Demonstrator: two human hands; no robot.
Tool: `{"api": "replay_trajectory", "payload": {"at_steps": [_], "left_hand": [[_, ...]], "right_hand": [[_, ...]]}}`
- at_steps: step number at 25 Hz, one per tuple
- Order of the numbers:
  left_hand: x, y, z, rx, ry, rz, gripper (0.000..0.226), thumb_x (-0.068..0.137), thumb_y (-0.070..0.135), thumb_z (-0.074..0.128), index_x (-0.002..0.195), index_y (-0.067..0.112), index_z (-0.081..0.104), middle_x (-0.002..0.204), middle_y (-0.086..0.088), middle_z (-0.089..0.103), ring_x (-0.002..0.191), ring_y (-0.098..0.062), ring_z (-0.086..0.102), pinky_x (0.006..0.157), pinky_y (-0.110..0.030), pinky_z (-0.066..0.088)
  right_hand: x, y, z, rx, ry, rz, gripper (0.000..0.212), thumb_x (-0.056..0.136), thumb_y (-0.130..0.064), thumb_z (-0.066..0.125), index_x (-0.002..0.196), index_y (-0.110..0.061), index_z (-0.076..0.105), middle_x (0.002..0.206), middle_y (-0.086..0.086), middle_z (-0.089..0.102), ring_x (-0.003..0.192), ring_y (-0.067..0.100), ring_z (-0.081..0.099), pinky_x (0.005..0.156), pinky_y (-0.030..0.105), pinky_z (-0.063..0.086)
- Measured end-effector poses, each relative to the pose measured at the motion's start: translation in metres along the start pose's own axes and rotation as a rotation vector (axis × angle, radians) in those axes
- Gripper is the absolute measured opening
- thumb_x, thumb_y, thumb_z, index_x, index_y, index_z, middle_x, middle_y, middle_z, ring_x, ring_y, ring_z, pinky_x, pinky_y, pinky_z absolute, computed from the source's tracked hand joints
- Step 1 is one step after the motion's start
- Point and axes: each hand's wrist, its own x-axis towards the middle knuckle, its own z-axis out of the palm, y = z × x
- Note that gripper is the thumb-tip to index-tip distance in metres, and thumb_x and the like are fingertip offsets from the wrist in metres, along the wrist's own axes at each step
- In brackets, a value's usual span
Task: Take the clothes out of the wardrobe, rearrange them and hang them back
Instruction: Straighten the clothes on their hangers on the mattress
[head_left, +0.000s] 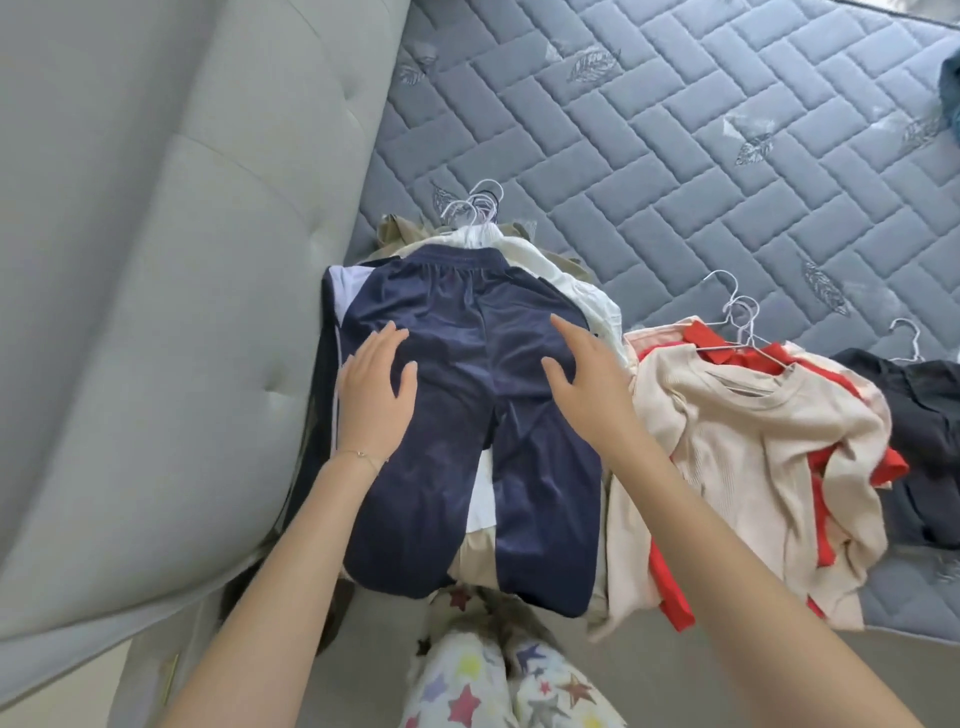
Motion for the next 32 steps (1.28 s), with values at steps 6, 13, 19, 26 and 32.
{"api": "replay_trajectory", "payload": {"at_steps": [6, 13, 19, 26, 32], "left_hand": [[0.106, -0.066, 0.088, 0.078, 0.049, 0.127, 0.040, 0.097, 0.019, 0.052, 0.137, 0.014, 0.049, 0.145, -0.005, 0.047, 0.140, -0.024, 0.035, 0.117, -0.048, 0.022], [0.171, -0.111, 0.121, 0.369, 0.074, 0.110, 0.049, 0.099, 0.028, 0.046, 0.145, 0.014, 0.038, 0.155, -0.008, 0.032, 0.146, -0.027, 0.021, 0.118, -0.047, 0.010], [0.194, -0.120, 0.111, 0.468, 0.116, 0.001, 0.035, 0.099, 0.033, 0.043, 0.120, 0.005, 0.047, 0.127, -0.016, 0.053, 0.124, -0.034, 0.043, 0.116, -0.052, 0.013], [0.189, -0.118, 0.099, 0.486, 0.115, 0.041, 0.044, 0.098, 0.041, 0.045, 0.119, 0.003, 0.053, 0.116, -0.024, 0.055, 0.108, -0.041, 0.046, 0.092, -0.046, 0.035], [0.151, -0.117, 0.082, 0.347, 0.285, 0.095, 0.037, 0.098, 0.039, 0.046, 0.089, 0.006, 0.060, 0.089, -0.016, 0.059, 0.087, -0.035, 0.049, 0.071, -0.040, 0.034]], "right_hand": [[0.116, 0.068, 0.079, -0.045, 0.018, -0.061, 0.054, 0.096, -0.021, 0.055, 0.147, -0.016, 0.039, 0.148, 0.003, 0.044, 0.138, 0.020, 0.037, 0.115, 0.037, 0.031], [0.191, 0.108, 0.126, -0.282, -0.015, -0.051, 0.064, 0.099, -0.041, 0.046, 0.153, -0.014, 0.023, 0.159, 0.006, 0.026, 0.147, 0.024, 0.018, 0.120, 0.042, 0.016], [0.211, 0.111, 0.134, -0.356, -0.015, -0.091, 0.067, 0.098, -0.048, 0.043, 0.153, -0.015, 0.023, 0.157, 0.003, 0.029, 0.144, 0.023, 0.024, 0.119, 0.043, 0.016], [0.210, 0.107, 0.132, -0.344, 0.024, -0.066, 0.063, 0.095, -0.055, 0.045, 0.146, -0.019, 0.036, 0.144, 0.006, 0.042, 0.133, 0.030, 0.036, 0.111, 0.044, 0.026], [0.190, 0.093, 0.125, -0.299, 0.084, -0.138, 0.057, 0.096, -0.060, 0.039, 0.135, -0.019, 0.048, 0.130, 0.005, 0.057, 0.125, 0.027, 0.046, 0.109, 0.042, 0.030]]}}
